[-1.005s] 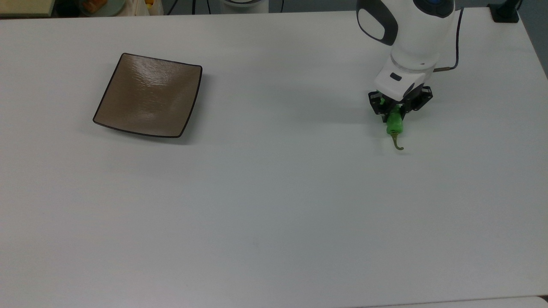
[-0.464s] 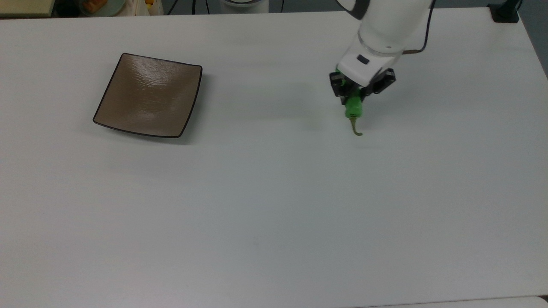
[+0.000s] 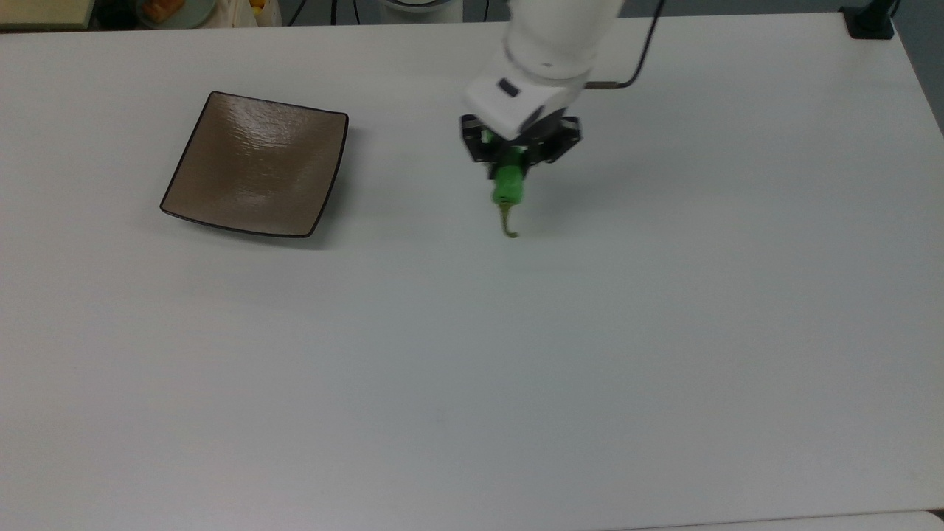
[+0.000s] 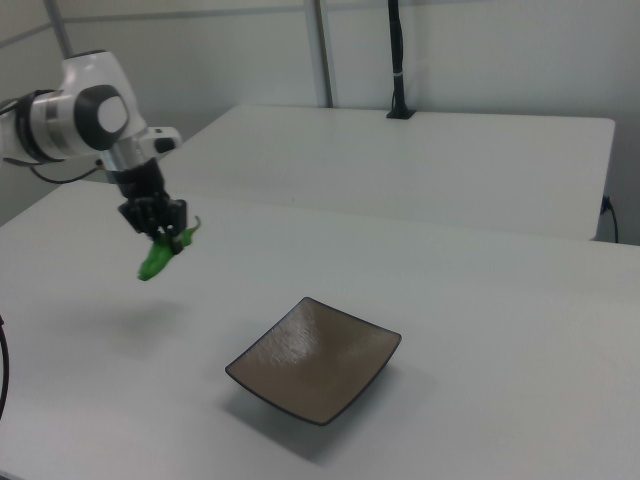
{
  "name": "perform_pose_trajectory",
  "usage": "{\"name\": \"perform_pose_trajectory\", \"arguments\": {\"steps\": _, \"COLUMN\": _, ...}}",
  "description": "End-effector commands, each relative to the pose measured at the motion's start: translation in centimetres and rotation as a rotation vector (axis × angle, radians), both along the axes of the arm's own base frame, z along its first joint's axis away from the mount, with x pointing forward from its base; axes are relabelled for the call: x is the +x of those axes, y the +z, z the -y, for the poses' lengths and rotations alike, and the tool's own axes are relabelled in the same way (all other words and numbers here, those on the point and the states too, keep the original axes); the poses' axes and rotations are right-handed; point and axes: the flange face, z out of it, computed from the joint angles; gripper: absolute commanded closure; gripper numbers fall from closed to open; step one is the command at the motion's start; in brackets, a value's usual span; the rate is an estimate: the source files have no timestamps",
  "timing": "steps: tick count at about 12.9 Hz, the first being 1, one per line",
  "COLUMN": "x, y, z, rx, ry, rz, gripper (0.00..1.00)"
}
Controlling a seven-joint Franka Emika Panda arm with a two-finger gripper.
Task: Chili peppers are placed on a ceramic plate
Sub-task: 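Lift the chili pepper and carry it toward the brown plate, then lower the chili pepper onto the plate and open the gripper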
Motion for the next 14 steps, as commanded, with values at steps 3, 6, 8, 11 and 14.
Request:
{"name": "perform_pose_trajectory", "arguments": {"steps": 3, "x": 1.1, "y": 0.9, "z": 7.2, "rx": -0.037, "ry": 0.076, "rz": -0.032, "gripper": 0.80}}
{"name": "perform_pose_trajectory", "arguments": {"steps": 6, "x": 1.9, "y": 1.0, "z": 13.8, "rx": -0.056, "ry": 0.111, "rz": -0.052, "gripper": 0.80}}
{"name": "perform_pose_trajectory", "arguments": {"steps": 8, "x": 1.9, "y": 0.8, "z": 18.0, "rx": -0.071, "ry": 0.153, "rz": -0.081, "gripper": 0.80}}
{"name": "perform_pose_trajectory", "arguments": {"steps": 11, "x": 1.4, "y": 0.1, "z": 22.2, "rx": -0.082, "ry": 0.204, "rz": -0.127, "gripper": 0.80}}
{"name": "perform_pose_trajectory", "arguments": {"steps": 14, "x": 0.7, "y": -1.4, "z": 24.4, "rx": -0.090, "ry": 0.231, "rz": -0.171, "gripper": 0.79}}
